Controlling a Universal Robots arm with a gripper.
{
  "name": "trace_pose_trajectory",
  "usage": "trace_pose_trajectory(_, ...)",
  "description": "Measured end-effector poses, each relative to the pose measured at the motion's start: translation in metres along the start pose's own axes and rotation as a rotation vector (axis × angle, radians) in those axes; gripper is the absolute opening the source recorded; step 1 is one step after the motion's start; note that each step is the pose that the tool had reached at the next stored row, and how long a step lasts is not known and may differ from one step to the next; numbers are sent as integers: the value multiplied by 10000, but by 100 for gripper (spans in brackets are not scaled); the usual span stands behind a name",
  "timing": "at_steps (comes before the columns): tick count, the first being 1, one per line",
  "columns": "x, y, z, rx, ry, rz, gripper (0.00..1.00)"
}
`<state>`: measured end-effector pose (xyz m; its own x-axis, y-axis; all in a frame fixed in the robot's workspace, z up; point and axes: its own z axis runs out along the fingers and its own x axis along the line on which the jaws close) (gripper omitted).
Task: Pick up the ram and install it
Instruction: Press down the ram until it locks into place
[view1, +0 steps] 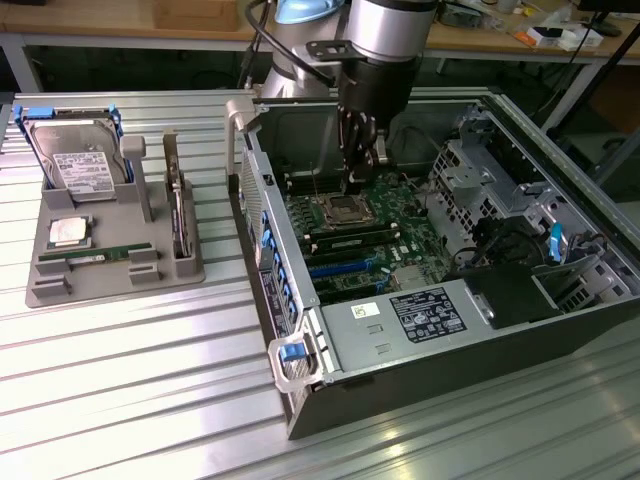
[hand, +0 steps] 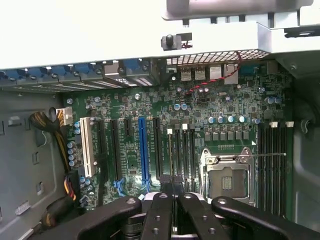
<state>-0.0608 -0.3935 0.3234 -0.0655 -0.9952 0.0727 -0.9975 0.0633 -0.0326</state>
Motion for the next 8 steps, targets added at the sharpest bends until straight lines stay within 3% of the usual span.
trace_pose_trajectory(8,1,0,-5,-110,51,1491,11)
